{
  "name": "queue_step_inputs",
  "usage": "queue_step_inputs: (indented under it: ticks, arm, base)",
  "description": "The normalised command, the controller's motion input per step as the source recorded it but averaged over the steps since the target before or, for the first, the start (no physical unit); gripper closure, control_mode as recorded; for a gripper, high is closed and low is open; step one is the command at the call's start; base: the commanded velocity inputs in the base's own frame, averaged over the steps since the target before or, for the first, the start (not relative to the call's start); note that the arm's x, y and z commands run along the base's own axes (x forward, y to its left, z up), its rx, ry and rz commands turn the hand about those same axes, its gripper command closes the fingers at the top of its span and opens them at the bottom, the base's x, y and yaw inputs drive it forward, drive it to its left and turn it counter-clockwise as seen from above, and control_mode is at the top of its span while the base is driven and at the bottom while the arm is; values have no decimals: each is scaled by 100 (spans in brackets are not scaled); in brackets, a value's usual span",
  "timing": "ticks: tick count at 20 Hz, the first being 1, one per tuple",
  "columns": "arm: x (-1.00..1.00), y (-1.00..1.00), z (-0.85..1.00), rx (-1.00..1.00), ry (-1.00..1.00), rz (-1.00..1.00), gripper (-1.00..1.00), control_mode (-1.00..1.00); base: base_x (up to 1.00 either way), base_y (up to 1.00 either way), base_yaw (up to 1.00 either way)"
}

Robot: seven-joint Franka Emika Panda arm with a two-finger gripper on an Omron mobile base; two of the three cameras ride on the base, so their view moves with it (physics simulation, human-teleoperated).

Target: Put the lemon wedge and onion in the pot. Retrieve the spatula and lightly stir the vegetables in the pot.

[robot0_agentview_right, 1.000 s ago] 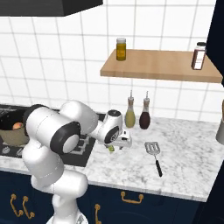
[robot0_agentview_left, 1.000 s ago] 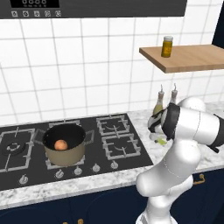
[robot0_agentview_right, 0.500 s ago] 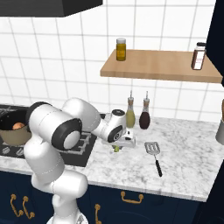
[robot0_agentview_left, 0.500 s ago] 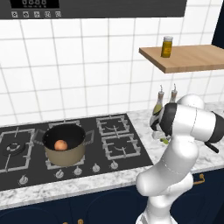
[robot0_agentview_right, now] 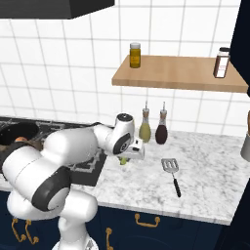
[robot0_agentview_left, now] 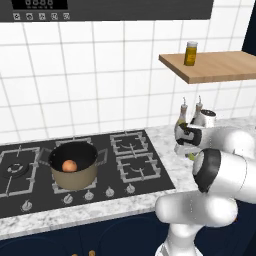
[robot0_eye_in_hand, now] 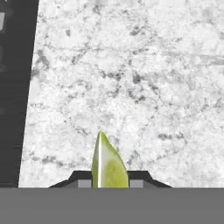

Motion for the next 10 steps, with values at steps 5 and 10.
queue_step_inputs:
  ticks: [5,10]
  arm:
    - [-39,63,100,5,0,0,100,-100]
    - [-21,88,96,0,0,1,100,-100]
  base:
    - [0,0,0]
    - [0,0,0]
